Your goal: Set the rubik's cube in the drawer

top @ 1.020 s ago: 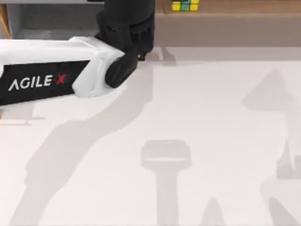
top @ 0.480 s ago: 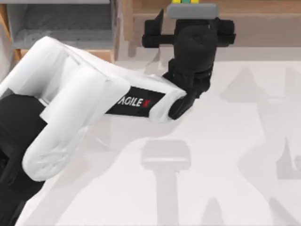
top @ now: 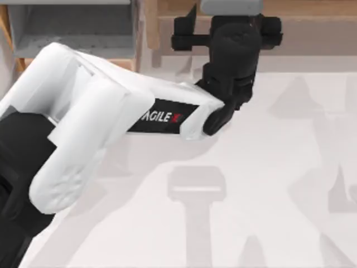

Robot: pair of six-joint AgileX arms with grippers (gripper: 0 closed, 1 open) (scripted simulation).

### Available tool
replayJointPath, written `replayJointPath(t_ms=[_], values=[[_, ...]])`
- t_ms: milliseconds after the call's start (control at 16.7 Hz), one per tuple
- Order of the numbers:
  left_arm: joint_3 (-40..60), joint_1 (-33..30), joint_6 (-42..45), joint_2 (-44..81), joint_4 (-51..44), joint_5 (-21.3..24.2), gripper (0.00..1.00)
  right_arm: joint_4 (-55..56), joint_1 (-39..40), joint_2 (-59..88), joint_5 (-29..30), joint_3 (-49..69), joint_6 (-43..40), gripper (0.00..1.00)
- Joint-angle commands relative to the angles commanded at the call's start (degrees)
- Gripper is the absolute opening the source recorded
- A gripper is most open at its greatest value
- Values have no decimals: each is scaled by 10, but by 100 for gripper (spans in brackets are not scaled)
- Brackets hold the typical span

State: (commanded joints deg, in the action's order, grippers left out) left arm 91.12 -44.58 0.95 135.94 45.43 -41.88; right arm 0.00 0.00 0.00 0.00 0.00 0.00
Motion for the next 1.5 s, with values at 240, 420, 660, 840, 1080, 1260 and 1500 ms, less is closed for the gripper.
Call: replayJointPath(t_ms=[240,420,660,840,1080,1260,1500], values=[[69,15,-1,29,-40,16,100,0,0,0,0,0,0,100],[123,31,-2,61,-61,31,100,0,0,0,0,0,0,100],[150,37,-3,86,-67,38,100,0,0,0,0,0,0,100],[150,37,-3,86,-67,38,100,0,0,0,0,0,0,100],[150,37,-3,86,-67,38,70,0,0,0,0,0,0,100],[150,37,-3,86,-67,38,47,0,0,0,0,0,0,100],[150,37,-3,86,-67,38,17,0,0,0,0,0,0,100]])
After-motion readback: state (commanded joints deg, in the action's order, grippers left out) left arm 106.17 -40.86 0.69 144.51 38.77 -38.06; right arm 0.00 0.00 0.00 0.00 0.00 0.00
